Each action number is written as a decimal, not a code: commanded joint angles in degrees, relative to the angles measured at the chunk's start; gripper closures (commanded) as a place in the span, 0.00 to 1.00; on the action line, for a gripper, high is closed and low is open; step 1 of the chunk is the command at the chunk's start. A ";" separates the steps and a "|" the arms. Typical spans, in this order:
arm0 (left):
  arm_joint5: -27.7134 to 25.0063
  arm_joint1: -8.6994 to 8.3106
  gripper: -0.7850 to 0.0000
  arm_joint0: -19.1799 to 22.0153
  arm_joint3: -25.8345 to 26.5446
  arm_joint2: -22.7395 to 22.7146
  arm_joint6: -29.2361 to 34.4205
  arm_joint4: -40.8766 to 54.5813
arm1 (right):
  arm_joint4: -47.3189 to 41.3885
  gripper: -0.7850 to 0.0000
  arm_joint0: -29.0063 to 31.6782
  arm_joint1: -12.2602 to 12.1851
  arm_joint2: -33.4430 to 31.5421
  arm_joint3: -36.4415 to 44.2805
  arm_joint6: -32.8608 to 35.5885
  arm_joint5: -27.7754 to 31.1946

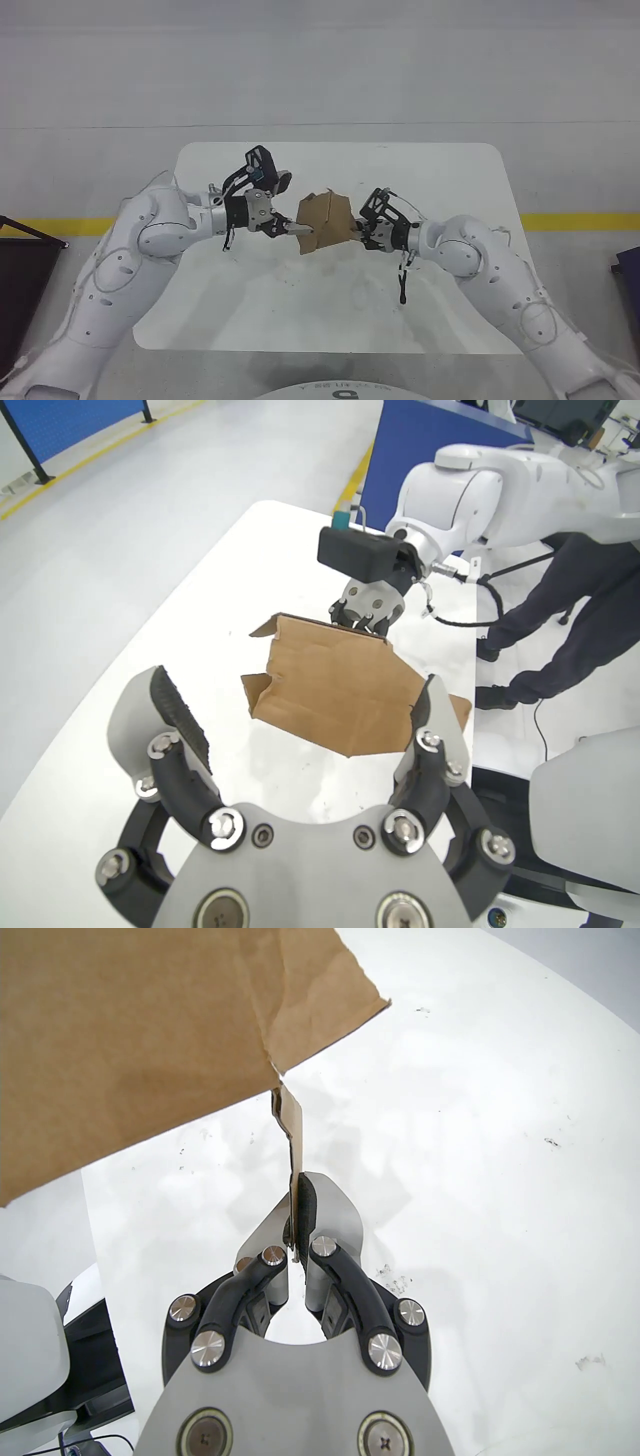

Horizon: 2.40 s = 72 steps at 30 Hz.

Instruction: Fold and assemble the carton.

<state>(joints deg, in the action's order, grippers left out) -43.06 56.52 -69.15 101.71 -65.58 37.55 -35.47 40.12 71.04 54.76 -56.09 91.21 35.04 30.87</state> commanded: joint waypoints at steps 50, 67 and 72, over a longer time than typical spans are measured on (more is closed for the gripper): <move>2.66 -0.48 0.28 1.55 3.45 6.92 4.30 1.01 | -14.59 1.00 -1.71 1.12 1.46 -3.65 7.60 1.09; 4.73 -0.11 0.54 3.13 1.55 9.09 3.98 -0.93 | -11.64 1.00 -1.11 1.09 1.19 -2.42 5.39 2.29; 4.92 -0.09 0.42 3.49 1.22 9.32 4.11 -0.80 | -9.61 1.00 -0.84 1.05 1.18 -1.41 4.88 2.14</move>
<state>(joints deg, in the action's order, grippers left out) -38.18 56.43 -65.72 103.00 -56.29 41.61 -36.36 29.83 70.18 55.82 -54.91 89.54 40.09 33.09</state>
